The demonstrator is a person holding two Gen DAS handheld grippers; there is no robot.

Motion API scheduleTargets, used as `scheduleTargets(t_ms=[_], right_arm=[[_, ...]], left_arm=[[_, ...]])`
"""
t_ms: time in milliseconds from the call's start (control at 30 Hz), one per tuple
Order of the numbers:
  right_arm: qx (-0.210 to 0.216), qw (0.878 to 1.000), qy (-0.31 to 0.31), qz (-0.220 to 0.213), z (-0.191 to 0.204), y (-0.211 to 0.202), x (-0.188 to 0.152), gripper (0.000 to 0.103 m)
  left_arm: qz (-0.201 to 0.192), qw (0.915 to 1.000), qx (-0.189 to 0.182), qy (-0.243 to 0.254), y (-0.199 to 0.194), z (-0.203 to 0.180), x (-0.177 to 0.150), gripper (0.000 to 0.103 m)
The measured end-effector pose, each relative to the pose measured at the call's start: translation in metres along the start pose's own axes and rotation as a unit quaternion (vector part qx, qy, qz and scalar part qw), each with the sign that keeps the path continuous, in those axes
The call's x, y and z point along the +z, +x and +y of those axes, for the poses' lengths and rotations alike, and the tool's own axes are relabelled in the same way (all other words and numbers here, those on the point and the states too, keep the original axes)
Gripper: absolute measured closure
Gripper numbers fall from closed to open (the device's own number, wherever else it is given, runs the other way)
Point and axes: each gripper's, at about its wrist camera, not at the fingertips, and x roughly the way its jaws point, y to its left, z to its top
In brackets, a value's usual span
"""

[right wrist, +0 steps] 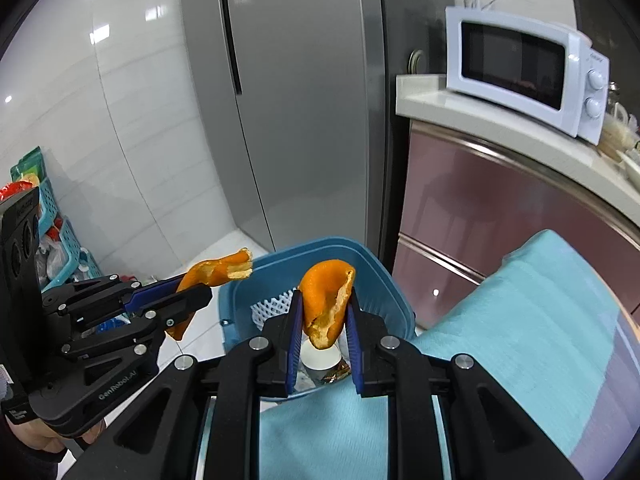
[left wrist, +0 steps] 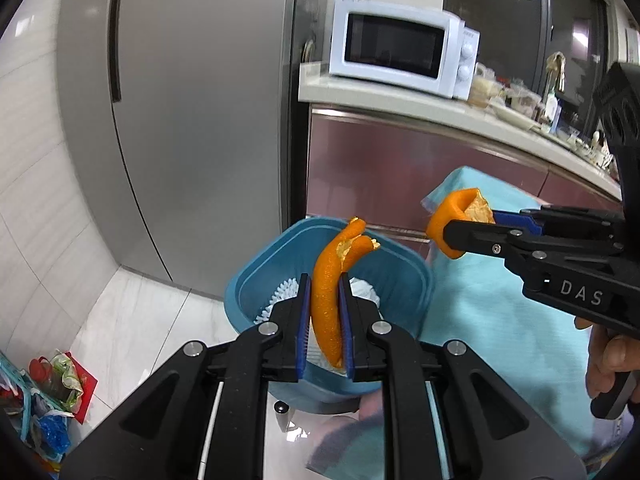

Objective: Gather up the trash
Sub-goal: 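Carry both orange peels to the blue bin and open both tools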

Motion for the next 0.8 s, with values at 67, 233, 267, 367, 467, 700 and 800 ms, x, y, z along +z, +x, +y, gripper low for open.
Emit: scheduleTargets(t_ms=[67, 233, 267, 367, 467, 700, 800], right_arm=[[0.0, 1.0, 0.0, 0.013, -0.001, 0.013, 0.003, 0.084], [0.005, 0.998, -0.001, 0.057, -0.003, 0.049, 0.008, 0.084], [0.008, 0.998, 0.002, 0.065, -0.004, 0.054, 0.008, 0.084], [-0.001, 0.996, 0.0, 0.087, -0.005, 0.073, 0.008, 0.083], [-0.004, 0.994, 0.004, 0.107, -0.008, 0.089, 0.006, 0.082], [-0.01, 0.992, 0.004, 0.125, -0.012, 0.105, 0.009, 0.074], [-0.005, 0.992, 0.008, 0.128, -0.012, 0.11, 0.011, 0.069]], left_arm=[[0.014, 0.9999, 0.002, 0.001, 0.022, 0.002, 0.003, 0.089], [0.05, 0.9988, -0.002, -0.002, 0.073, 0.007, 0.004, 0.089], [0.054, 0.9985, 0.0, -0.002, 0.079, 0.009, 0.002, 0.089], [0.076, 0.9971, -0.002, -0.006, 0.107, 0.011, 0.001, 0.089], [0.094, 0.9955, -0.005, -0.01, 0.126, 0.013, -0.003, 0.089], [0.102, 0.9946, 0.001, -0.016, 0.148, 0.019, -0.005, 0.088], [0.096, 0.9951, 0.004, -0.021, 0.146, 0.021, -0.006, 0.087]])
